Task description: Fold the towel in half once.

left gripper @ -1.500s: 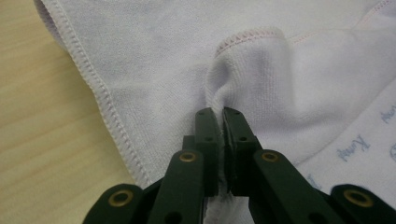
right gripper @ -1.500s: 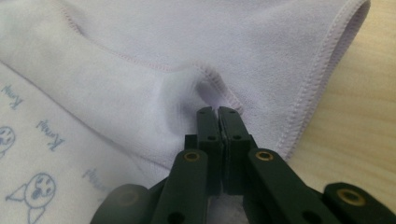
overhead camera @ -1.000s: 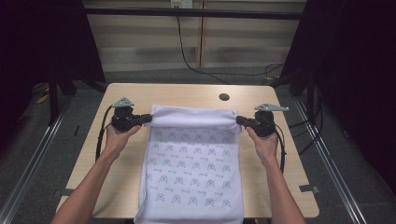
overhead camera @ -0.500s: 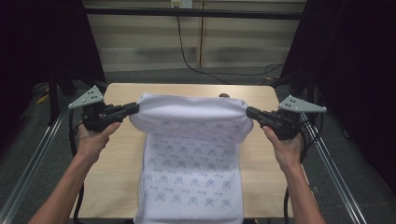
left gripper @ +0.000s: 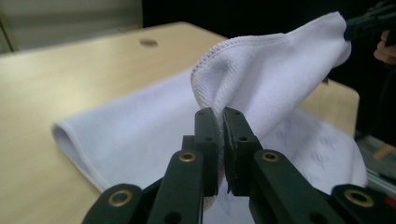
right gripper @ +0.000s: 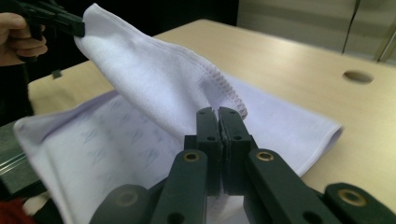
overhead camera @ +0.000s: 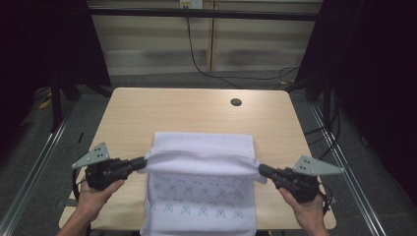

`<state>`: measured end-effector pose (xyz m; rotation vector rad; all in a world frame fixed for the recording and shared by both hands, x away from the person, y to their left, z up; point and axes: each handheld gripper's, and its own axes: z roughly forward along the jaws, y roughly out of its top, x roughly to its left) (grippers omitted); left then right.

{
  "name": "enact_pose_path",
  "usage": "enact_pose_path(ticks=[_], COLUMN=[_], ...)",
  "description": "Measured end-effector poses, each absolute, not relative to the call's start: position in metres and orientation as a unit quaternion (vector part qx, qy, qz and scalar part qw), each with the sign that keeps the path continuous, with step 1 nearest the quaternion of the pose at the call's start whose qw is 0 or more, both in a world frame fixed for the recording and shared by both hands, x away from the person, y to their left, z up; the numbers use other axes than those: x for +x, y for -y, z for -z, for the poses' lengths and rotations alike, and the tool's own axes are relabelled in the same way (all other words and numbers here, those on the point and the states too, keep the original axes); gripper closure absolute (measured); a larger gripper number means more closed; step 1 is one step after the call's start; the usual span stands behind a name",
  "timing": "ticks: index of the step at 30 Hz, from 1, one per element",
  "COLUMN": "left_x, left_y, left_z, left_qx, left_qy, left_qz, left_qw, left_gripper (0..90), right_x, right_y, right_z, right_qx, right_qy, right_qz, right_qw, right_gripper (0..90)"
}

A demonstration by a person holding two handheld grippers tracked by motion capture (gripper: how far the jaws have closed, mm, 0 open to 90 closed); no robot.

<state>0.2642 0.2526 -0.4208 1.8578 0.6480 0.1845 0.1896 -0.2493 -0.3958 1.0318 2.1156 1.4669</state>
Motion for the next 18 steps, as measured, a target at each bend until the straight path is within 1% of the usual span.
enact_pose_path(ticks=[3, 5, 6, 8, 10, 12, 13, 15, 16, 17, 18], left_x=[0.251, 0.24, 0.235, 0.225, 0.218, 0.213, 0.213, 0.215, 0.218, 0.225, 0.231], left_y=[-0.253, -0.254, -0.256, -0.26, -0.261, -0.265, -0.267, -0.271, -0.273, -0.273, -0.272], left_z=[0.445, 0.458, 0.462, 0.47, 0.474, 0.475, 0.474, 0.469, 0.466, 0.465, 0.465], left_qx=[0.805, 0.811, 0.817, 0.812, 0.821, 0.824, 0.821, 0.81, 0.811, 0.806, 0.801], left_qy=[-0.274, -0.274, -0.271, -0.271, -0.268, -0.26, -0.261, -0.264, -0.268, -0.276, -0.284], left_qz=[-0.061, -0.043, -0.043, -0.025, -0.017, -0.005, -0.008, -0.005, -0.019, -0.023, -0.02], left_qw=[0.522, 0.515, 0.507, 0.516, 0.503, 0.504, 0.507, 0.523, 0.52, 0.523, 0.527], left_gripper=[85.1, 84.8, 84.6, 83.5, 81.3, 78.8, 78.5, 73.7, 70.8, 68.3, 68.4], right_x=[0.174, 0.164, 0.159, 0.147, 0.135, 0.125, 0.12, 0.115, 0.115, 0.117, 0.122], right_y=[0.246, 0.244, 0.243, 0.24, 0.239, 0.236, 0.235, 0.238, 0.24, 0.241, 0.241], right_z=[0.422, 0.439, 0.447, 0.459, 0.466, 0.472, 0.473, 0.472, 0.47, 0.469, 0.468], right_qx=[0.376, 0.387, 0.39, 0.39, 0.389, 0.385, 0.382, 0.379, 0.385, 0.387, 0.387], right_qy=[-0.757, -0.758, -0.76, -0.767, -0.771, -0.784, -0.791, -0.788, -0.781, -0.777, -0.778], right_qz=[-0.509, -0.507, -0.504, -0.495, -0.496, -0.481, -0.472, -0.481, -0.487, -0.492, -0.49], right_qw=[0.16, 0.136, 0.127, 0.115, 0.093, 0.072, 0.073, 0.067, 0.072, 0.071, 0.078], right_gripper=[88.0, 87.8, 87.6, 86.5, 84.9, 76.0, 74.8, 71.3, 69.3, 68.6, 67.5])
